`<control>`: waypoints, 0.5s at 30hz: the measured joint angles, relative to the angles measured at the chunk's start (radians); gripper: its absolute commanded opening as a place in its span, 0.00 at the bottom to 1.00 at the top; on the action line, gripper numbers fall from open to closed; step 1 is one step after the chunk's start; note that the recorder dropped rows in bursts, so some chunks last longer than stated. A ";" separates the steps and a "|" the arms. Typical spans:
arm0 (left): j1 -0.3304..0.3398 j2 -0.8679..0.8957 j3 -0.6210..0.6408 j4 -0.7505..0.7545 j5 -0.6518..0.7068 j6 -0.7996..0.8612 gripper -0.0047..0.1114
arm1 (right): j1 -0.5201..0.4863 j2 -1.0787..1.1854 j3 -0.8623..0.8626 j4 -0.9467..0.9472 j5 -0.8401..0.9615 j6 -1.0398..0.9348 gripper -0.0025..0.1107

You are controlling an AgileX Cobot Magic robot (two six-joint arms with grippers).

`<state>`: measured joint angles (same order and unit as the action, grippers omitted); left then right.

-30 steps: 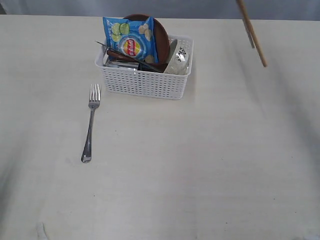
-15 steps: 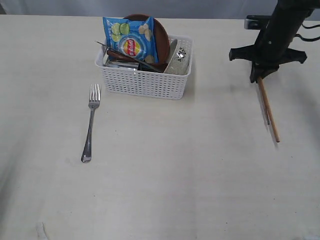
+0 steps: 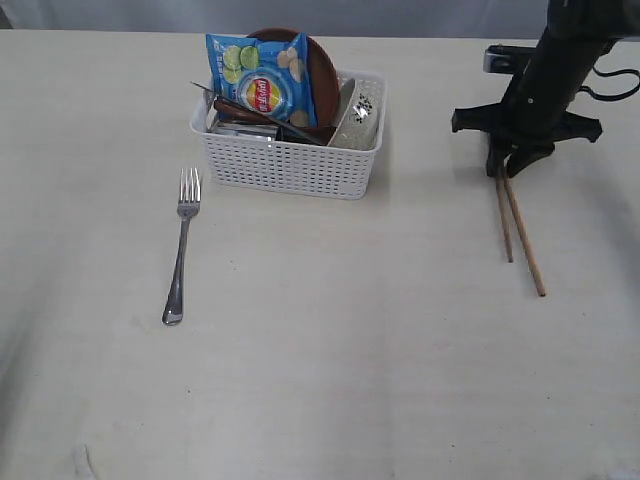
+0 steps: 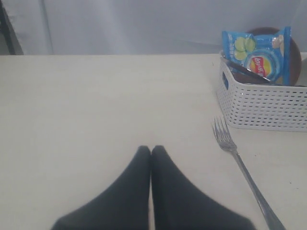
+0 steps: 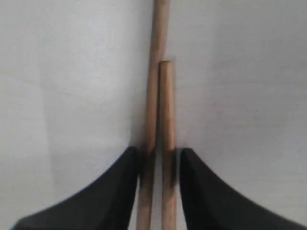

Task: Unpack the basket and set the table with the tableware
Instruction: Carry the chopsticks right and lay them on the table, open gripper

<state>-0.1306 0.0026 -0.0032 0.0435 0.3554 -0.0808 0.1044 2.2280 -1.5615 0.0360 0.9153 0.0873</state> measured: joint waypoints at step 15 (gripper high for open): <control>0.000 0.000 0.000 0.000 0.000 0.000 0.04 | 0.000 -0.105 -0.131 0.136 0.072 -0.100 0.42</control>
<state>-0.1306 0.0026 -0.0032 0.0435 0.3554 -0.0808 0.1044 2.1227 -1.6926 0.1718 0.9871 -0.0126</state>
